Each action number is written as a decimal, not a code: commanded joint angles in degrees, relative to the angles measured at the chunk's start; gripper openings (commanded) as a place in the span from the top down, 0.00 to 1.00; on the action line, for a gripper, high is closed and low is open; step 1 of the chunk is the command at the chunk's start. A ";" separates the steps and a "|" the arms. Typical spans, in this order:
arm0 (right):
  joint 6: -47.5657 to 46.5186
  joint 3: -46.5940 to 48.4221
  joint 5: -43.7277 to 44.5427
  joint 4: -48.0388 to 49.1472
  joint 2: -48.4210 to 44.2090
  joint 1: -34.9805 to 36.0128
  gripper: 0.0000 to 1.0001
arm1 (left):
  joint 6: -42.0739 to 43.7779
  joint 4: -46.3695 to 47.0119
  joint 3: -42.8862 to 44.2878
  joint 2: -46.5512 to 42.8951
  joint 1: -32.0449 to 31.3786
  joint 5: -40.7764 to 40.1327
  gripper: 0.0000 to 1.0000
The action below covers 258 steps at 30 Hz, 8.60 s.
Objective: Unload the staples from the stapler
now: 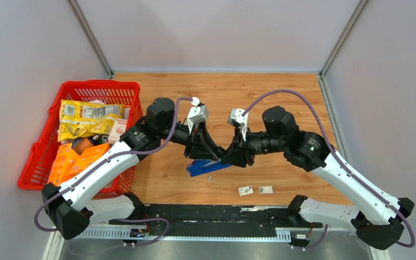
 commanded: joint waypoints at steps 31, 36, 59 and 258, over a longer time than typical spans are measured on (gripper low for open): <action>8.08 -15.42 8.48 13.52 -10.49 2.60 0.82 | -11.41 24.90 -3.00 -2.42 -0.50 -9.21 1.00; 6.06 -11.81 11.65 10.45 -9.26 2.69 0.74 | -9.13 22.44 -2.73 -2.42 -0.67 -9.21 1.00; 15.64 -22.44 8.58 31.08 -5.92 3.91 0.90 | -22.48 48.09 -6.07 -3.91 -0.94 -27.05 1.00; 14.77 -36.33 10.68 59.32 9.12 0.23 1.00 | -12.73 20.42 -9.41 7.34 -1.38 -73.72 1.00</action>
